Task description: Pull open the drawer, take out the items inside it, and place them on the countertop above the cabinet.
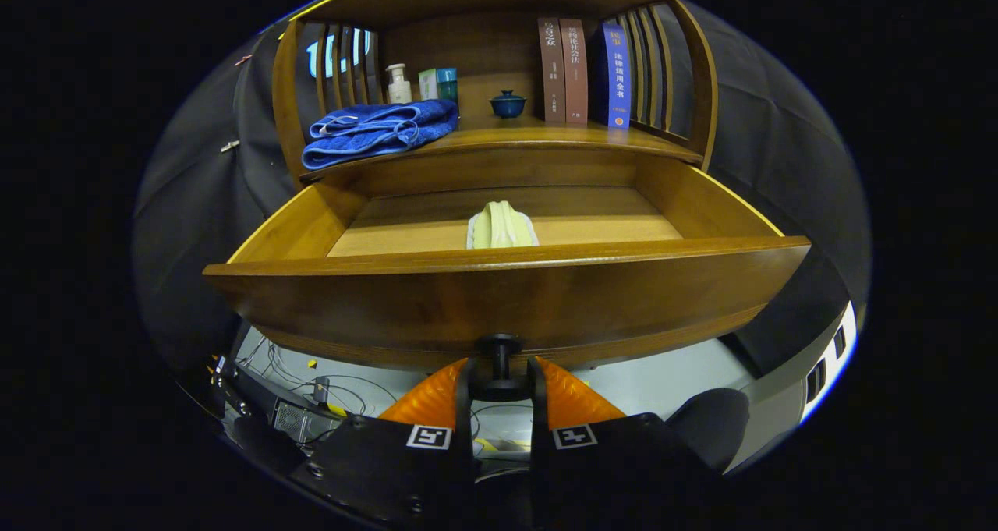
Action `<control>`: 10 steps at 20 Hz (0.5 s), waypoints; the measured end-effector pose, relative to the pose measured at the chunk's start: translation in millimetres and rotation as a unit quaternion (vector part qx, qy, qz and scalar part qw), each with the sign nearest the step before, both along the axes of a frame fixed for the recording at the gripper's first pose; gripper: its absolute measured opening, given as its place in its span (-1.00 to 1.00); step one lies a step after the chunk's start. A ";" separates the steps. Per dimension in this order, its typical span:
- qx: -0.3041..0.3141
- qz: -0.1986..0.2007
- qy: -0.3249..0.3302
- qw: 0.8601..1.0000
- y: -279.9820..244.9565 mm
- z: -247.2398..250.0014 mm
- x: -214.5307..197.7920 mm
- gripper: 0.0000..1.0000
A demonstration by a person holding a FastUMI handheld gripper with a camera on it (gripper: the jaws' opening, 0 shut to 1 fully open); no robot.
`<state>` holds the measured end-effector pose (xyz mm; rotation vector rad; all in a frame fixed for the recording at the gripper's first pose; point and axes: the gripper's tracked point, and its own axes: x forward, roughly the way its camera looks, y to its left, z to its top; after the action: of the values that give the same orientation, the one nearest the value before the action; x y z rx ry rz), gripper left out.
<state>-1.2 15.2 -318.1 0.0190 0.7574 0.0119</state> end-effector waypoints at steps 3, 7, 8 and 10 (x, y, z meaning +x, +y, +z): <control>0.003 -0.004 0.008 1.000 -1.3 -4.8 -4.4 -0.36; -0.001 -0.002 0.018 1.000 -0.7 -6.8 -6.2 -0.34; -0.001 -0.001 0.019 1.000 -0.9 -5.9 -7.9 -0.22; -0.016 -0.008 0.013 1.000 -6.0 -2.7 -6.8 -0.03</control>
<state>-8.0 9.2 -320.8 -0.0049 0.7832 -0.0160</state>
